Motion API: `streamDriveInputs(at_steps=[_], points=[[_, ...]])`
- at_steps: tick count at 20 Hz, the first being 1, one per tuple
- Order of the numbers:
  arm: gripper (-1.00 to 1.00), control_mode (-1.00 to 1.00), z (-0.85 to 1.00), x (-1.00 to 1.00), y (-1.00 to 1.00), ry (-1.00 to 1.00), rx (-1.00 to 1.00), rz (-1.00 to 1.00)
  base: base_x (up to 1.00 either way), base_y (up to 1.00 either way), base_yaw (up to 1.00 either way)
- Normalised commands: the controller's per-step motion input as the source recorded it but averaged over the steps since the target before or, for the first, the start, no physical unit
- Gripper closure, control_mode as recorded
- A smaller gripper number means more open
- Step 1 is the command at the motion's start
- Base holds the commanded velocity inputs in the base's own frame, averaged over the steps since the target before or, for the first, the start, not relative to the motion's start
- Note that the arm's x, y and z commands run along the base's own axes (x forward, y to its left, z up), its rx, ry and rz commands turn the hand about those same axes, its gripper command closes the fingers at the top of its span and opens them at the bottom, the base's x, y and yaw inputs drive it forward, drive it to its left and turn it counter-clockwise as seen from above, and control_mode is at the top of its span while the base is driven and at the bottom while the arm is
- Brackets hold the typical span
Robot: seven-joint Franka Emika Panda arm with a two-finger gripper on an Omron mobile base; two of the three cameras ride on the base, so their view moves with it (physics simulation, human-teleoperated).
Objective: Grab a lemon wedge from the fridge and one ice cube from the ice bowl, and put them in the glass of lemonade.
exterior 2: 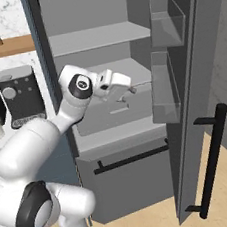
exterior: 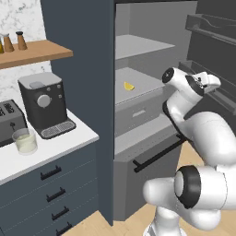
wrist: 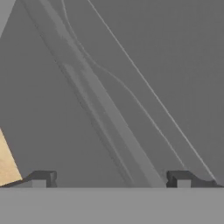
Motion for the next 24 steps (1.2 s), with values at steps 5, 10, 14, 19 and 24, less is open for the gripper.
streamDriveInputs(at_steps=[5, 10, 14, 19, 24], points=[[-1.0, -1.0, -0.15, 0.33, -0.4, 0.05, 0.0, 0.0, 0.0, 0.0, 0.0], [-1.0, -1.0, -0.39, 0.38, -0.26, 0.02, -0.01, 0.0, 0.0, 0.0, 0.0], [-1.0, -1.0, -0.36, 0.37, -0.21, 0.0, -0.02, 0.0, 0.0, 0.0, 0.0], [-1.0, -1.0, -0.27, 0.37, -0.3, 0.01, -0.03, -0.01, 0.0, 0.0, 0.0], [-1.0, -1.0, -0.19, 0.3, -0.52, 0.01, -0.01, -0.01, 0.0, 0.0, 0.0]])
